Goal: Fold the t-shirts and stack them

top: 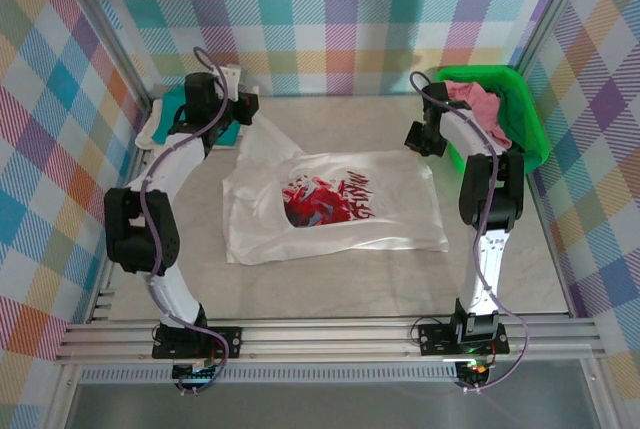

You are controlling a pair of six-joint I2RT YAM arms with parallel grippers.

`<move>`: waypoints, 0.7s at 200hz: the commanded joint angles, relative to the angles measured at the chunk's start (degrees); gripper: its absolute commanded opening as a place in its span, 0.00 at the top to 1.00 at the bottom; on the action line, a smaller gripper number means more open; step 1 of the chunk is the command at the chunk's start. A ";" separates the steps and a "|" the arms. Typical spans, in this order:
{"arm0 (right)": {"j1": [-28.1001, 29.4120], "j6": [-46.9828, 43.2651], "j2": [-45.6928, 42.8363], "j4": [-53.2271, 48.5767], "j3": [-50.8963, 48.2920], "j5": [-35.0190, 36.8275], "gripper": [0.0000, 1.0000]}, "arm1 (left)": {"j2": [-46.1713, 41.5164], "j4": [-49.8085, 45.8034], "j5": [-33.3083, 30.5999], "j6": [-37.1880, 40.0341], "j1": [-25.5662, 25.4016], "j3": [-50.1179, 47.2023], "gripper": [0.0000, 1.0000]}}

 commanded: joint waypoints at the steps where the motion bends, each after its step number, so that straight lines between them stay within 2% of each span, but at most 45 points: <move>1: -0.40 -0.09 -3.87 6.73 -2.12 -1.01 1.00 | -4.73 2.61 -0.64 2.53 0.33 0.08 1.00; 41: -0.36 -0.45 -6.92 13.82 -6.97 -3.15 1.00 | -10.31 0.81 -0.97 3.10 -0.45 -2.27 1.00; 96: -0.38 1.62 -14.48 23.10 -20.78 -2.99 1.00 | -23.32 -0.92 -7.95 3.85 -1.57 -17.57 1.00; 140: -0.39 0.74 -17.04 25.33 -22.29 -3.27 1.00 | -29.23 -3.48 -11.17 4.24 -1.97 -21.89 1.00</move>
